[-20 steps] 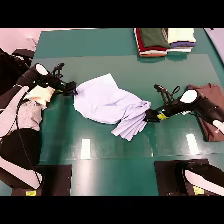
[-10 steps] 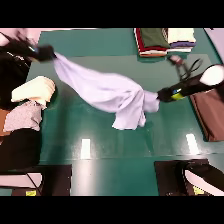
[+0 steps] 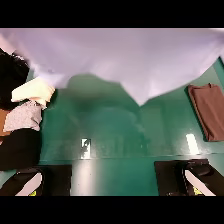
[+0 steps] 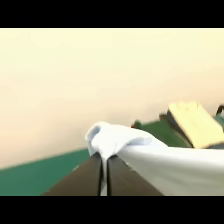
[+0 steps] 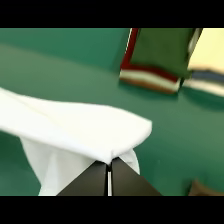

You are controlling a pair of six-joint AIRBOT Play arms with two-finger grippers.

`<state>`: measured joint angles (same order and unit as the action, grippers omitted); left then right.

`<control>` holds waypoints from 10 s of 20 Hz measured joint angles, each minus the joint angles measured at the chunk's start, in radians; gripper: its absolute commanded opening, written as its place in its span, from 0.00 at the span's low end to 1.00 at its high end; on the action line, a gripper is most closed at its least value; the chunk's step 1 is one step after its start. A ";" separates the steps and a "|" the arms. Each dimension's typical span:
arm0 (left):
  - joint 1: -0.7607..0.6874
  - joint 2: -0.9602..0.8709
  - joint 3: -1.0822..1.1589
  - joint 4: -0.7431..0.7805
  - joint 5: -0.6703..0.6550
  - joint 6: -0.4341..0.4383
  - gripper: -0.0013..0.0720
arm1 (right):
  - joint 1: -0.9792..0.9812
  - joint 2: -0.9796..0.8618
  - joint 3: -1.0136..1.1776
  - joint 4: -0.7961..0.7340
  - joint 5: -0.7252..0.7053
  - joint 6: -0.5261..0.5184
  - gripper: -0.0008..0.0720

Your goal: Fold the shirts.

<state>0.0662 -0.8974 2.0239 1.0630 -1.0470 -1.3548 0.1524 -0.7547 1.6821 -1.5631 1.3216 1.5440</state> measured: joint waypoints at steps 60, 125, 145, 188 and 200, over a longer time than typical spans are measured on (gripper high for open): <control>0.092 -0.242 -1.058 0.137 -0.197 -0.006 0.52 | -0.528 -0.397 -1.037 0.563 -0.148 -0.339 0.04; 0.091 -0.744 -0.497 -0.222 0.034 0.053 0.05 | -0.277 -0.937 0.183 0.240 0.003 -0.113 0.03; 0.046 -0.739 -0.648 0.031 -0.154 0.016 0.65 | -0.302 -0.777 -0.257 0.268 -0.039 -0.095 0.54; -0.094 0.078 -1.672 -0.070 0.008 -0.130 0.05 | -0.371 -0.334 -0.975 0.463 -0.009 -0.296 0.04; -0.126 0.304 -1.484 0.065 -0.330 -0.206 0.05 | -0.454 -0.055 -0.953 0.327 0.184 -0.278 0.03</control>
<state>-0.0601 -0.5930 0.5396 1.1282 -1.3773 -1.5612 -0.3012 -0.8101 0.7292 -1.2358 1.5055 1.2659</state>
